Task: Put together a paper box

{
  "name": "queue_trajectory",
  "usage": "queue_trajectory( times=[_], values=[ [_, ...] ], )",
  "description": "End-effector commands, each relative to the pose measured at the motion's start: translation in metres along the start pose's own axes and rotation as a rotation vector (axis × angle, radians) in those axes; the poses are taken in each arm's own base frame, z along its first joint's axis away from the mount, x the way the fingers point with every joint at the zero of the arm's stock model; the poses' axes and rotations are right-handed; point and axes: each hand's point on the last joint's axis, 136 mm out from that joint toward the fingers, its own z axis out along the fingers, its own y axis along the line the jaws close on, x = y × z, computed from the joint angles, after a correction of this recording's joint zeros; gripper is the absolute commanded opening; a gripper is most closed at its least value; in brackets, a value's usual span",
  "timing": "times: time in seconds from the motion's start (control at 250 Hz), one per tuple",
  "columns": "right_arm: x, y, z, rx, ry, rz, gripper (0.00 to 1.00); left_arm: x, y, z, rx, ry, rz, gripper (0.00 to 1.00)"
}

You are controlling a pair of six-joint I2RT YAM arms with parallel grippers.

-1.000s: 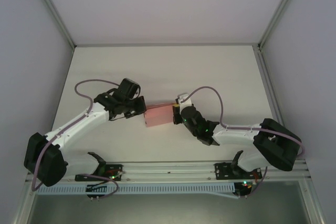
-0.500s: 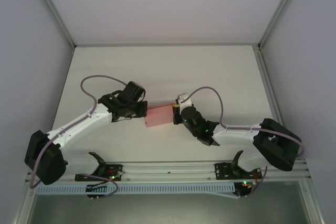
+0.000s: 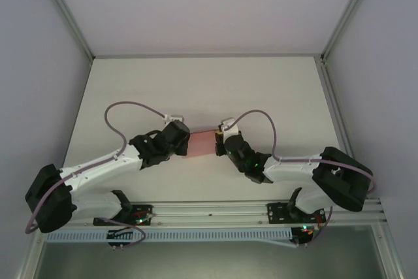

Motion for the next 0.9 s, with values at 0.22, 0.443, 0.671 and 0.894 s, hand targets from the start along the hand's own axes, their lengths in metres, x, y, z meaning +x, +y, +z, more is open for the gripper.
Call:
queue_trajectory(
  times=[0.22, 0.443, 0.671, 0.894],
  values=[
    [0.02, 0.022, -0.035, -0.155, 0.141, 0.015, 0.58, 0.054, 0.009, 0.007, -0.004, 0.136, 0.027, 0.0],
    [0.007, 0.016, -0.041, -0.159, 0.133, 0.117, 1.0, 0.048, 0.012, 0.005, -0.026, 0.113, 0.062, 0.0],
    [-0.047, -0.016, -0.043, -0.085, 0.028, 0.32, 1.0, 0.047, 0.01, 0.005, -0.024, 0.111, 0.075, 0.0],
    [-0.044, -0.037, -0.026, 0.014, 0.165, 0.343, 1.0, 0.043, 0.006, 0.006, -0.025, 0.105, 0.095, 0.0]
  ],
)
